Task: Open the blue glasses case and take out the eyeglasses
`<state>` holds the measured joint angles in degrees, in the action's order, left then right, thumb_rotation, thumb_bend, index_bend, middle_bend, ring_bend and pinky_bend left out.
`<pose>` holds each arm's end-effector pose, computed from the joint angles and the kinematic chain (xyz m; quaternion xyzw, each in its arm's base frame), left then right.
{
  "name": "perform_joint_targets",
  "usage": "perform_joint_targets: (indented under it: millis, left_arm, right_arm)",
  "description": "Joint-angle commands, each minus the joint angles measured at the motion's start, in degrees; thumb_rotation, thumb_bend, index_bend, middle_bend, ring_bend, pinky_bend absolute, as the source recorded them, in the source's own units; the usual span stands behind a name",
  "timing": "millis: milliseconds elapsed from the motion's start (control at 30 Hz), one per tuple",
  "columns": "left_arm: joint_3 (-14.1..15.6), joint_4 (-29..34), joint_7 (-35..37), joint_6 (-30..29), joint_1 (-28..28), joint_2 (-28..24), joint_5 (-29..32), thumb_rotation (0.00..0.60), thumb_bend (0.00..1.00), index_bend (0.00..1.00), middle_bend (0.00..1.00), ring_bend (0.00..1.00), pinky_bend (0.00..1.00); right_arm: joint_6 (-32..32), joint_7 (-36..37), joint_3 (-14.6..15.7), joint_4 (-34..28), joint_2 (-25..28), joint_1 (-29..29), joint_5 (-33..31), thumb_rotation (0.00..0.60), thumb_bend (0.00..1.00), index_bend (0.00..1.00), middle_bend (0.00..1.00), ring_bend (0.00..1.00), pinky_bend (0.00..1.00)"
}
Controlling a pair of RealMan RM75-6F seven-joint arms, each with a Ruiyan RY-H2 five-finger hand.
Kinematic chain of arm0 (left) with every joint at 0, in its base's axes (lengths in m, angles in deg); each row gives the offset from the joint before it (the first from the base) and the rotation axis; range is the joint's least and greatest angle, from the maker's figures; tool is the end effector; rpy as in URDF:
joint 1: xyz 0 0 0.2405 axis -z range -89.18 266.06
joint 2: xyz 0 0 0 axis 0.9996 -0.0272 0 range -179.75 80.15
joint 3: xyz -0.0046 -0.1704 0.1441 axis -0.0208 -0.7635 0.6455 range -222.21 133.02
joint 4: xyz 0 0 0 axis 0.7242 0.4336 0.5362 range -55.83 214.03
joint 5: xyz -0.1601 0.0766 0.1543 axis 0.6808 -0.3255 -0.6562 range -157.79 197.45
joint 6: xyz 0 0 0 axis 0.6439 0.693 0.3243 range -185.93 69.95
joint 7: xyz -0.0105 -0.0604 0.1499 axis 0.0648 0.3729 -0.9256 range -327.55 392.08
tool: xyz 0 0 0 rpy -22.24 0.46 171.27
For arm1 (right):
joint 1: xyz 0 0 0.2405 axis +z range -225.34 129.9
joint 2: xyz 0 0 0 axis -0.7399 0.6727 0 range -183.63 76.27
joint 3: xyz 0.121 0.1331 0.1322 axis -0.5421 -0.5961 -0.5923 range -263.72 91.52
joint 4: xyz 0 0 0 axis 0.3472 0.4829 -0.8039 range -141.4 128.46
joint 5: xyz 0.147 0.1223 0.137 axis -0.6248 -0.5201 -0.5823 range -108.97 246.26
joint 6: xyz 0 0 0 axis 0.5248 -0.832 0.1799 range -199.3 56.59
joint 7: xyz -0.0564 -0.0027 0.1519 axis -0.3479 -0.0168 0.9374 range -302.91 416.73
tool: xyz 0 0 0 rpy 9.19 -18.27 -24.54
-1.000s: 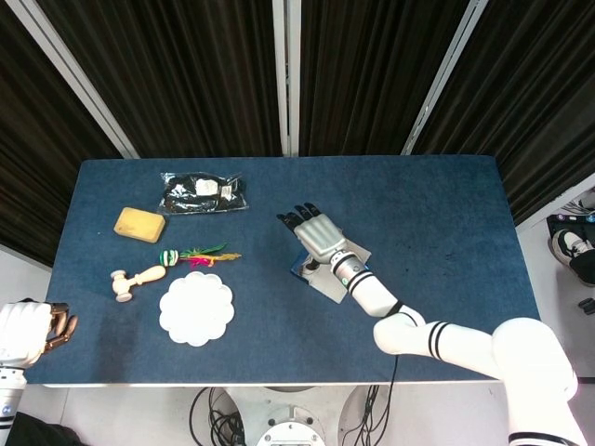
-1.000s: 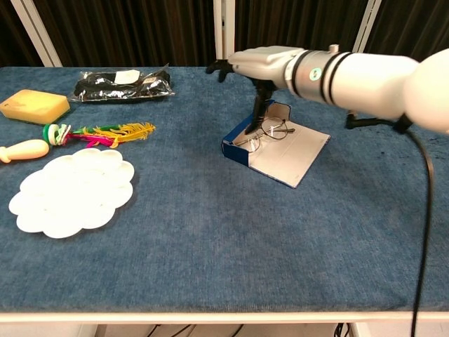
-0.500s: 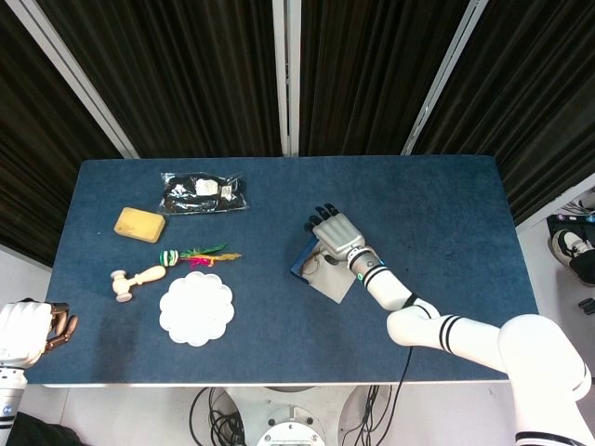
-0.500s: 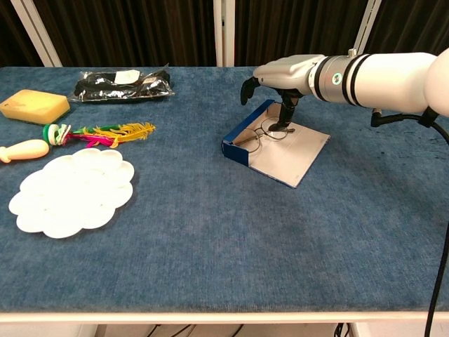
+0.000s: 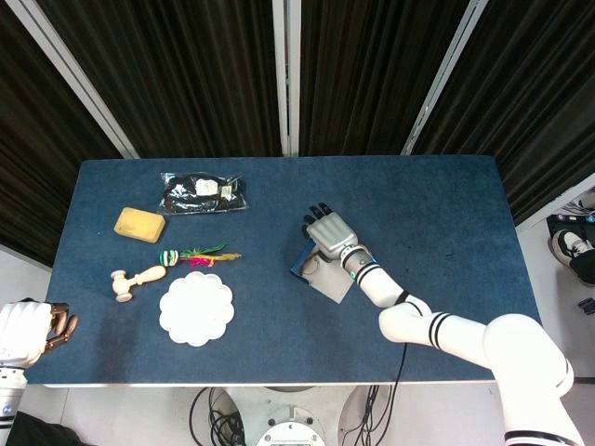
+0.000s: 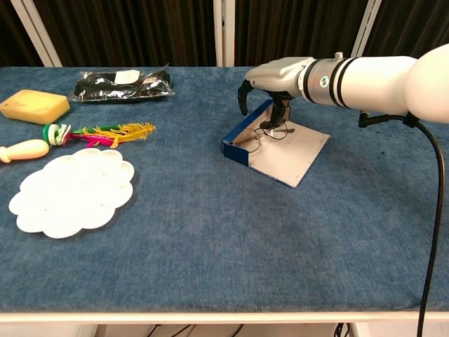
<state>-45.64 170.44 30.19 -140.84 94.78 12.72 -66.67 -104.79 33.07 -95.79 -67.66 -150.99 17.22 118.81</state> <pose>-0.2978 0.1991 0.1213 -0.6290 -0.3727 -0.3534 0.5837 -0.0681 -0.4234 -0.0960 0.8298 -0.3093 0.2587 0.3858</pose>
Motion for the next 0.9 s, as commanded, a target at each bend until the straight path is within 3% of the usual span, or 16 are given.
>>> perform_joint_targets:
  millis: [33, 400, 900]
  left_arm:
    - [0.01, 0.00, 0.02, 0.03, 0.01, -0.02, -0.01, 0.600, 0.39, 0.84, 0.98, 0.83, 0.66]
    - [0.03, -0.02, 0.03, -0.01, 0.00, -0.03, -0.04, 0.600, 0.39, 0.84, 0.98, 0.83, 0.66]
    - [0.08, -0.07, 0.15, -0.05, -0.02, -0.04, -0.14, 0.600, 0.39, 0.84, 0.98, 0.83, 0.66]
  right_arm:
    - [0.08, 0.23, 0.01, 0.36, -0.17, 0.15, 0.03, 0.600, 0.32, 0.38, 0.17, 0.00, 0.00]
    - [-0.04, 0.42, 0.27, 0.73, -0.35, 0.39, -0.18, 0.600, 0.33, 0.43, 0.18, 0.00, 0.00]
    - [-1.46, 0.22, 0.21, 1.15, -1.07, 0.51, -0.22, 0.600, 0.35, 0.60, 0.25, 0.00, 0.00]
